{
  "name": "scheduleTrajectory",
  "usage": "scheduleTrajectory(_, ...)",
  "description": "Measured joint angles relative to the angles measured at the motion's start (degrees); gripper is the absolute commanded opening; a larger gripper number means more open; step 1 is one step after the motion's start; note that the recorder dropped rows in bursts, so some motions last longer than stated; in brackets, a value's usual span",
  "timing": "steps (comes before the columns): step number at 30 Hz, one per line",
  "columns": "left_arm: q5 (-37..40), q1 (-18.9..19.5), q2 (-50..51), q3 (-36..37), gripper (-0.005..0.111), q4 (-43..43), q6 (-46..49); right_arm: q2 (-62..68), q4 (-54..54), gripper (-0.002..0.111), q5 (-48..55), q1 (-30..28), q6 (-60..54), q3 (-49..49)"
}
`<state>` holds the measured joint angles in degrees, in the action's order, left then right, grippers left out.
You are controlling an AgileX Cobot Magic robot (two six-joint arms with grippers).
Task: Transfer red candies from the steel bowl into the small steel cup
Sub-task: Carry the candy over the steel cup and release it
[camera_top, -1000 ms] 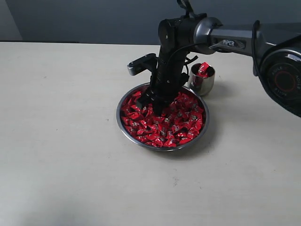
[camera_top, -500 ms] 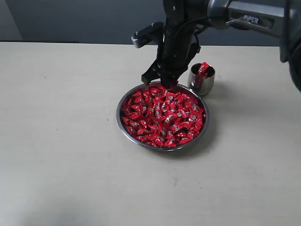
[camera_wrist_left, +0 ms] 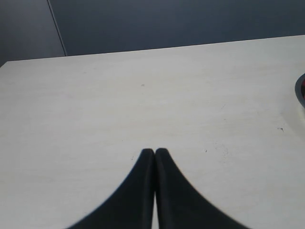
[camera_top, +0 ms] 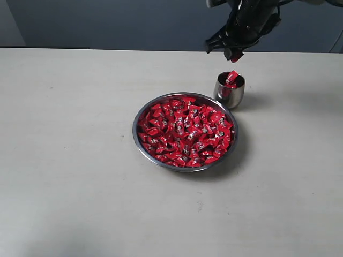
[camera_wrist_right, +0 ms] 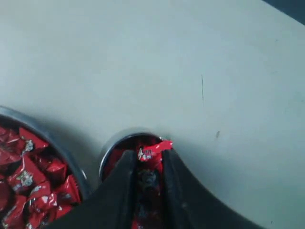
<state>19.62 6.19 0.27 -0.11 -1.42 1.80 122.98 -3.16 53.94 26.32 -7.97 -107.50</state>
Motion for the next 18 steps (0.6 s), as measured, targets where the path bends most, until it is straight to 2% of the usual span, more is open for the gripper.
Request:
scheduleTrajectory(6, 0.00, 0.00, 0.00, 0.00, 0.000, 0.00, 0.00, 2.97, 1.86, -0.001, -4.06, -0.14, -0.72, 0.00)
scheduleTrajectory(18, 0.00, 0.00, 0.00, 0.00, 0.000, 0.00, 0.00, 6.73, 1.64, -0.001, -5.42, -0.14, -0.96, 0.00)
